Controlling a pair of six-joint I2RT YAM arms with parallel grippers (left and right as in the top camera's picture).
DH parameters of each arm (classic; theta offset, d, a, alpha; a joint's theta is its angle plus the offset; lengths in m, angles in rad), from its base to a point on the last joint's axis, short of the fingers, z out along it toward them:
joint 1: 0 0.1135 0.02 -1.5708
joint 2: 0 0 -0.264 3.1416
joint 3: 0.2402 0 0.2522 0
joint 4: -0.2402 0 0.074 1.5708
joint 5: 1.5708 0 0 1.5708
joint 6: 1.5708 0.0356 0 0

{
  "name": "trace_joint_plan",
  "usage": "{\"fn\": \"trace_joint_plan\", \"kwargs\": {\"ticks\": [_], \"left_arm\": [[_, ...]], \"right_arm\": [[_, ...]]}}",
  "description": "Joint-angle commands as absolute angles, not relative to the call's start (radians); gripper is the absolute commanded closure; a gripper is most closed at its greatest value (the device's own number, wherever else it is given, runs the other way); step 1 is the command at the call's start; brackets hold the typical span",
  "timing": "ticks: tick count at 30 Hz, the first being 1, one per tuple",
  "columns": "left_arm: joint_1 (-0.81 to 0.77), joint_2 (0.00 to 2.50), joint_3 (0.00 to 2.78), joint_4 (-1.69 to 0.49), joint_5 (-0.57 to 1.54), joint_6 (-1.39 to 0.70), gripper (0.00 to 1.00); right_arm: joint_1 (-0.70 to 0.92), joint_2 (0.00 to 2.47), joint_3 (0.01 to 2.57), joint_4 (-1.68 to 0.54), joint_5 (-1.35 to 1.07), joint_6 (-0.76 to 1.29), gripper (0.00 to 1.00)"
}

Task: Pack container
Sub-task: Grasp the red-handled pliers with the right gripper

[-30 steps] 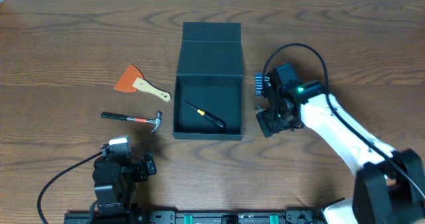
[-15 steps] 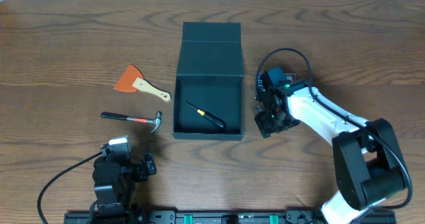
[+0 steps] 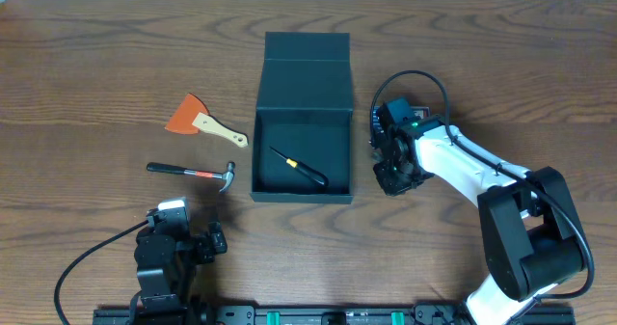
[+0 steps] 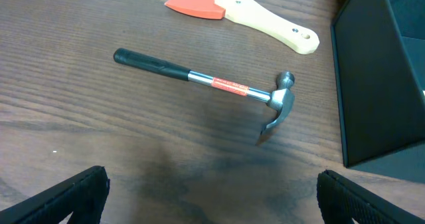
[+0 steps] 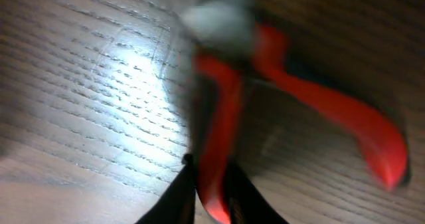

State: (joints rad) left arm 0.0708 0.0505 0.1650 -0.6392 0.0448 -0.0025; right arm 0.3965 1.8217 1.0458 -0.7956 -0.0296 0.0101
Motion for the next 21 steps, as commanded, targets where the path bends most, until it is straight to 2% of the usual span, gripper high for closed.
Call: {"fn": "trace_joint_plan", "kwargs": {"ticks": [1,3,11,21], "left_arm": [[0.068,0.052,0.155,-0.642,0.033,0.004,0.01],[0.068,0.052,0.155,-0.642,0.033,0.004,0.01],[0.068,0.052,0.155,-0.642,0.033,0.004,0.02],[0.068,0.052,0.155,-0.642,0.033,0.004,0.01]], "right_arm": [[0.394,1.832,1.047,-0.796,-0.027,0.01,0.89],[0.394,1.831,1.053,-0.8,-0.027,0.01,0.94],[0.394,1.807,1.142,-0.865,-0.027,0.01,0.97],[0.434,1.733,1.404,-1.015,-0.101,-0.044,0.98]]}}
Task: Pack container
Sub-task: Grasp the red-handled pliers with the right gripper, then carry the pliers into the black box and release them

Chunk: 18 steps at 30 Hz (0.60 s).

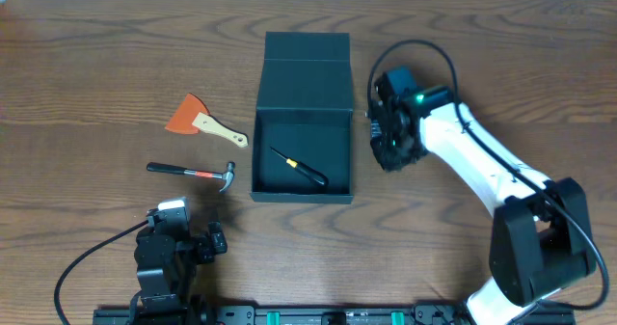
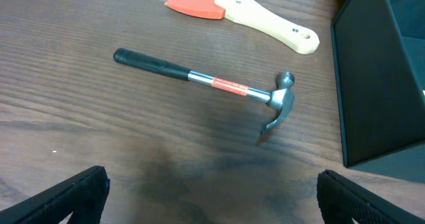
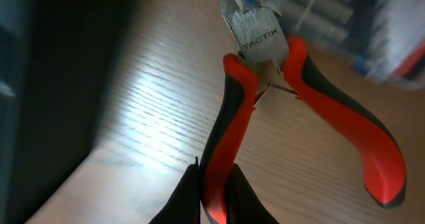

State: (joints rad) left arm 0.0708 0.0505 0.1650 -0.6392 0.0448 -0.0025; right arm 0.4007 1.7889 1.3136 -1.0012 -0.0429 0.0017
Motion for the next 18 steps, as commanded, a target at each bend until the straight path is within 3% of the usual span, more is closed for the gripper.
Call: {"fn": "trace_joint_plan", "kwargs": {"ticks": [1,11,18], "left_arm": [[0.068,0.052,0.155,-0.642,0.033,0.004,0.01],[0.068,0.052,0.155,-0.642,0.033,0.004,0.02],[0.068,0.052,0.155,-0.642,0.033,0.004,0.01]], "right_arm": [[0.448,1.731,1.432,-1.023,-0.116,-0.053,0.99],[0.672,1.744,1.56,-0.949,-0.117,-0.113,0.97],[0.709,1.811,1.57,-0.875,-0.11,-0.109,0.99]]}}
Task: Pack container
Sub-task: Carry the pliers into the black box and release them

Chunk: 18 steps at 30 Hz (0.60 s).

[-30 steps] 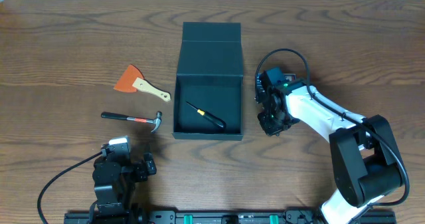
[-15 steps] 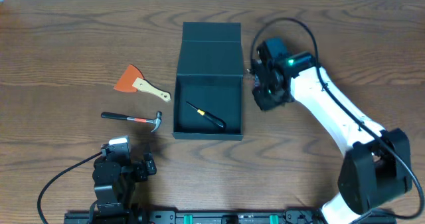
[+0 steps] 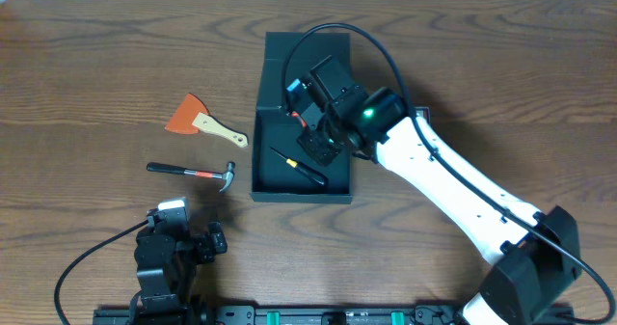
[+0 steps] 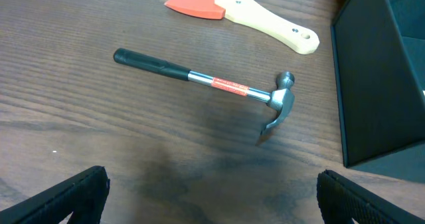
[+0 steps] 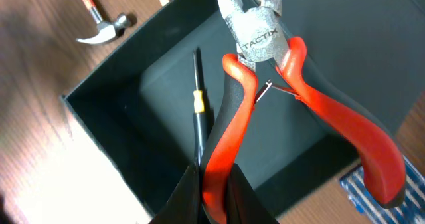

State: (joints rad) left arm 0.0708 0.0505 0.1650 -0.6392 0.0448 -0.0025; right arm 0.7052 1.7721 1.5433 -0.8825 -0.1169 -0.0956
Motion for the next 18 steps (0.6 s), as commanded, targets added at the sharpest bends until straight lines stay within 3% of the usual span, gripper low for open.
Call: {"fn": "trace_joint_plan", "kwargs": {"ticks": [1,18], "left_arm": [[0.068,0.052,0.155,-0.642,0.033,0.004,0.01],[0.068,0.052,0.155,-0.642,0.033,0.004,0.01]], "right_arm": [[0.709,1.826,1.575,-0.879,-0.112,-0.109,0.99],[0.78,2.065,1.575,-0.894,-0.137,-0.14,0.98]]}}
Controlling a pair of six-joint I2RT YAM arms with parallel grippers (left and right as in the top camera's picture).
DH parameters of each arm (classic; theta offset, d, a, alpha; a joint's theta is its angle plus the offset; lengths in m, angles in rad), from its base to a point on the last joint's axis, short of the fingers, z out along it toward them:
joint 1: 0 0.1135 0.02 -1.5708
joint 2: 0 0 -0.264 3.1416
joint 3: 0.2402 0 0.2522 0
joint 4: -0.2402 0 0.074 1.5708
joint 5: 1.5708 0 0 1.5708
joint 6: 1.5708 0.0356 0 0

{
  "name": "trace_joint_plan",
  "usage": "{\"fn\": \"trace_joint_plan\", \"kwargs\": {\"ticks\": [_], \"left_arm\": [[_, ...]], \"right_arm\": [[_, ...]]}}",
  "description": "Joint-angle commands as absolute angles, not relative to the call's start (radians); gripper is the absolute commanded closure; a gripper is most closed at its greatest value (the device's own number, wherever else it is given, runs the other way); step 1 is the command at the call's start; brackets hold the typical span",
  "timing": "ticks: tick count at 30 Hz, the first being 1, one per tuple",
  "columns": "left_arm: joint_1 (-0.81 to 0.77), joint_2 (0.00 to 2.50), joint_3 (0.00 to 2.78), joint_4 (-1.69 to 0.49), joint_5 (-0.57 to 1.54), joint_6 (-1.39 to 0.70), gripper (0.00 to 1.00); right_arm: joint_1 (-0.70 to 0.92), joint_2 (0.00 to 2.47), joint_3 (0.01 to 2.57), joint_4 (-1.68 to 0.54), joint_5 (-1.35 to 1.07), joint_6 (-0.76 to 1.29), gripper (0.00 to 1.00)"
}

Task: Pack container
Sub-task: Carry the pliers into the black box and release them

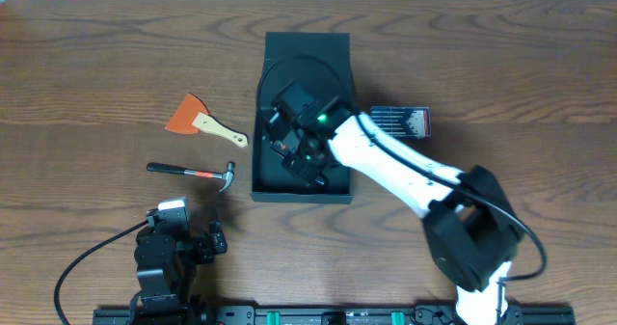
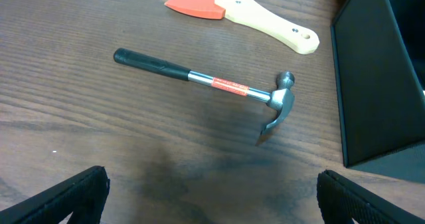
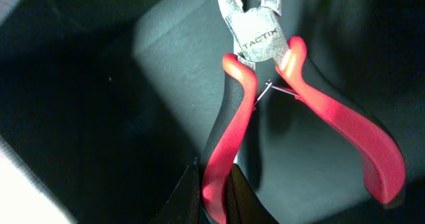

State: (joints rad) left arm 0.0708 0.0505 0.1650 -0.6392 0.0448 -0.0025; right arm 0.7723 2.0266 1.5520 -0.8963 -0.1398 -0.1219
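Note:
The open black box [image 1: 301,198] stands mid-table with its lid folded back. My right gripper [image 1: 297,154] is down inside it, shut on one handle of the red-handled pliers [image 3: 234,111], which hang over the box floor; the jaws pinch that handle [image 3: 214,177]. A hammer [image 1: 193,173] [image 2: 212,84] and an orange scraper with a wooden handle [image 1: 198,120] [image 2: 246,4] lie left of the box. My left gripper [image 1: 175,243] [image 2: 212,197] rests open near the front edge, empty. My right arm covers much of the box floor in the overhead view.
A dark blue packet [image 1: 400,121] lies on the table just right of the box. The box's side wall [image 2: 372,98] rises at the right of the left wrist view. The right arm stretches from the front right corner across to the box.
My right gripper, still shut on the pliers, has gone from above the back of the box to low inside it. The screwdriver in the box is now covered by the arm.
My right gripper was shut on the pliers low over the table right of the box. Then it held them beside the box, farther back, then above the open box, and now inside it. The left arm, hammer and scraper have not moved.

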Motion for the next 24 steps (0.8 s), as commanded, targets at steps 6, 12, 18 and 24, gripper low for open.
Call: {"fn": "trace_joint_plan", "kwargs": {"ticks": [6,12,18,24], "left_arm": [[0.068,0.052,0.155,-0.642,0.033,0.004,0.01],[0.068,0.052,0.155,-0.642,0.033,0.004,0.02],[0.068,0.052,0.155,-0.642,0.033,0.004,0.02],[0.068,0.052,0.155,-0.642,0.033,0.004,0.02]], "right_arm": [[0.78,2.089,1.576,-0.875,-0.108,-0.152,0.67],[0.781,2.074,1.591,-0.881,-0.109,-0.163,0.62],[0.78,1.996,1.666,-0.923,-0.104,-0.162,0.6],[0.77,1.814,1.737,-0.95,-0.005,-0.151,0.41]]}}
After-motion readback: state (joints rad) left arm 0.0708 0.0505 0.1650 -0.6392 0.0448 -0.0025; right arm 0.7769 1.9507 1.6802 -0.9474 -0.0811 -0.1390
